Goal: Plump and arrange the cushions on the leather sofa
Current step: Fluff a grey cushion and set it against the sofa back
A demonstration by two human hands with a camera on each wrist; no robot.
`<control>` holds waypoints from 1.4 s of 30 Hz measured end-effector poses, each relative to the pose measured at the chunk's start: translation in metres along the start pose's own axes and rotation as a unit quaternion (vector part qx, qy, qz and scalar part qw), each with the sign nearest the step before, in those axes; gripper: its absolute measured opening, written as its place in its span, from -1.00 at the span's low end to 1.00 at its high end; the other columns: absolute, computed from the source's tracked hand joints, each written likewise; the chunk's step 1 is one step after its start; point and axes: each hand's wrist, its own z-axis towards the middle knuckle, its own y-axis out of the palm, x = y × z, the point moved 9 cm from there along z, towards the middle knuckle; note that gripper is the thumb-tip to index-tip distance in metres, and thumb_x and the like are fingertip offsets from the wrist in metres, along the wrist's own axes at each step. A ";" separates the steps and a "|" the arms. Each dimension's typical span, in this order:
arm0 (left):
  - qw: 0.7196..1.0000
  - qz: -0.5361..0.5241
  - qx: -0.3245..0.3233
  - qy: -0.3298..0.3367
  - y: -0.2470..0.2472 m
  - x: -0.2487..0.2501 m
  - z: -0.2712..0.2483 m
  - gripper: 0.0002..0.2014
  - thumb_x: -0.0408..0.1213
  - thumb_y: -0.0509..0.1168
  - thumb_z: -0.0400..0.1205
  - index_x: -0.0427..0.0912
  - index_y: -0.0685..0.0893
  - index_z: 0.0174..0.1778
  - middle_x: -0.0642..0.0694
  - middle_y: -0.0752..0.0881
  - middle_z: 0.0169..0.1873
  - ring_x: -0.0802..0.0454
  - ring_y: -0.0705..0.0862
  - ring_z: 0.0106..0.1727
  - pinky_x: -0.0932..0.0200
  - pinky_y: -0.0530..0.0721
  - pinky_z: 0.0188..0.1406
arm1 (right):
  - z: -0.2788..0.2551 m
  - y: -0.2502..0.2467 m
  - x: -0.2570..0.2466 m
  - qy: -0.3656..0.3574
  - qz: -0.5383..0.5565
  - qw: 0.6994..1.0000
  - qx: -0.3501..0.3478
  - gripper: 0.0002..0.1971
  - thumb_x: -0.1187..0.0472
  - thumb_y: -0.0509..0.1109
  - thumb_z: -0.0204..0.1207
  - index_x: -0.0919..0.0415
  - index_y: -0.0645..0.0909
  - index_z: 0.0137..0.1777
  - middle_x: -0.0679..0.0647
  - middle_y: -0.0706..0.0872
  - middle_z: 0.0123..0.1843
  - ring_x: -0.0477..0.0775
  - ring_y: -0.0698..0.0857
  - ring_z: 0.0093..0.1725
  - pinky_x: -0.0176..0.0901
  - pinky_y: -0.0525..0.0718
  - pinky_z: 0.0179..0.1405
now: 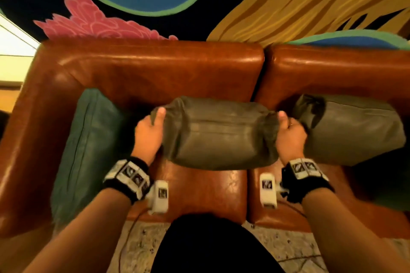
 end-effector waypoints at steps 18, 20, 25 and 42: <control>0.948 -0.226 -0.219 -0.042 0.012 0.001 -0.037 -0.78 -0.16 0.28 0.68 -0.19 0.78 0.05 -0.03 0.87 -0.06 0.17 0.80 -0.06 0.21 0.78 -0.02 | -0.012 -0.009 0.002 0.013 0.137 0.971 -0.195 -0.73 0.04 0.30 0.71 0.16 0.77 0.00 0.06 0.87 -0.02 -0.01 0.82 0.02 -0.14 0.73 0.11; 0.936 -0.291 -0.179 -0.088 -0.002 -0.028 -0.031 -0.71 -0.12 0.28 0.65 -0.21 0.76 0.15 -0.12 0.87 0.03 0.11 0.84 -0.01 0.22 0.82 -0.04 | -0.014 -0.025 0.029 0.055 0.171 0.970 -0.163 -0.67 -0.04 0.30 0.70 0.19 0.77 0.04 0.14 0.87 -0.01 0.11 0.82 0.01 0.05 0.74 0.06; 0.978 -0.092 -0.168 -0.088 0.020 -0.072 -0.014 -0.69 0.02 0.31 0.72 -0.15 0.78 0.09 -0.08 0.83 -0.10 -0.04 0.73 -0.16 0.07 0.68 -0.27 | 0.006 -0.016 0.066 0.033 0.014 0.996 -0.083 -0.59 -0.02 0.29 0.71 0.30 0.62 -0.22 0.25 0.74 -0.24 0.34 0.72 -0.10 0.04 0.52 -0.21; 0.954 -0.162 -0.128 -0.218 0.067 -0.114 -0.014 -0.90 -0.48 0.42 0.63 -0.38 0.76 0.04 -0.25 0.81 -0.28 -0.01 0.74 -0.38 0.15 0.73 -0.41 | -0.168 0.277 -0.035 -0.398 -0.313 0.812 -0.291 -0.25 -0.20 0.00 0.69 0.13 -0.09 0.77 0.08 -0.02 0.81 0.11 -0.09 0.78 0.19 -0.13 0.75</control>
